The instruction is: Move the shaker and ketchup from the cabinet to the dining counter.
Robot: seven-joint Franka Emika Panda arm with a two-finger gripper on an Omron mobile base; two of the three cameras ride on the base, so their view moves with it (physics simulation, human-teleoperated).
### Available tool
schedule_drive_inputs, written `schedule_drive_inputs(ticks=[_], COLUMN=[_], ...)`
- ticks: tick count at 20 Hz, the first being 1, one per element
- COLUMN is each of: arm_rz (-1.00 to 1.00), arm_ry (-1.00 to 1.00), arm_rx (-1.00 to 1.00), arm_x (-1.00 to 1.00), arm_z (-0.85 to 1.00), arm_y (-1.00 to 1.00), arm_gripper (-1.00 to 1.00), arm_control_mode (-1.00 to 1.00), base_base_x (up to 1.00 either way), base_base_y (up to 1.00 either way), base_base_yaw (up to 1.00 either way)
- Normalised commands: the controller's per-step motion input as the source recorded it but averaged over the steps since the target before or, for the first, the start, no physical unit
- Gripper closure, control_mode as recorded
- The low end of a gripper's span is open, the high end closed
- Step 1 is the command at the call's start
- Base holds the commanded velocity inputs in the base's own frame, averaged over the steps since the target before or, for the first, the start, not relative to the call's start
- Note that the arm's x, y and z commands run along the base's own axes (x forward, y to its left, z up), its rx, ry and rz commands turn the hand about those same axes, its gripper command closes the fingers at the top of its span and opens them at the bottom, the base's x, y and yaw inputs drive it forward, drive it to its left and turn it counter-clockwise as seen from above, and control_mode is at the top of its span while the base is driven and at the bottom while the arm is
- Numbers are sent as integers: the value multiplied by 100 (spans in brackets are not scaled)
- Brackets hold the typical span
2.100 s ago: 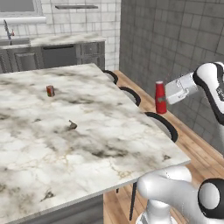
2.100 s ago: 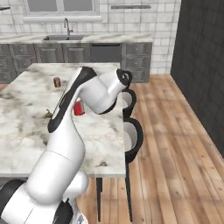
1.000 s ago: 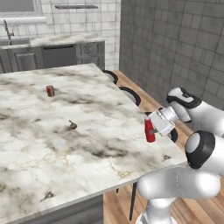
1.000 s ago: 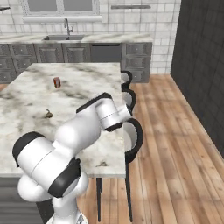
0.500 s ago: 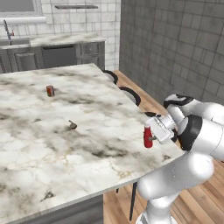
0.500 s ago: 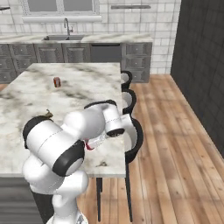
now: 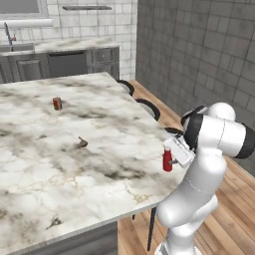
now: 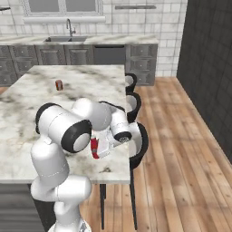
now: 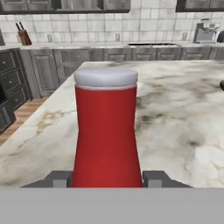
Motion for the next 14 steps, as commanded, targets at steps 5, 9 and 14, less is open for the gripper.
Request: schedule_drive_inputs(ticks=[5,9,14], arm_rz=[10,10,10], arm_ry=[-1,0,0], arm_rx=[0,0,0], arm_x=[14,6,0], arm_z=[-32,-40,-18], arm_y=[-4,-4,-4], arm_gripper=[100,-100,-100], arm_control_mode=[-100,-100,-100], base_base_x=[0,0,0], base_base_y=[0,0,0], base_base_yaw=[0,0,0])
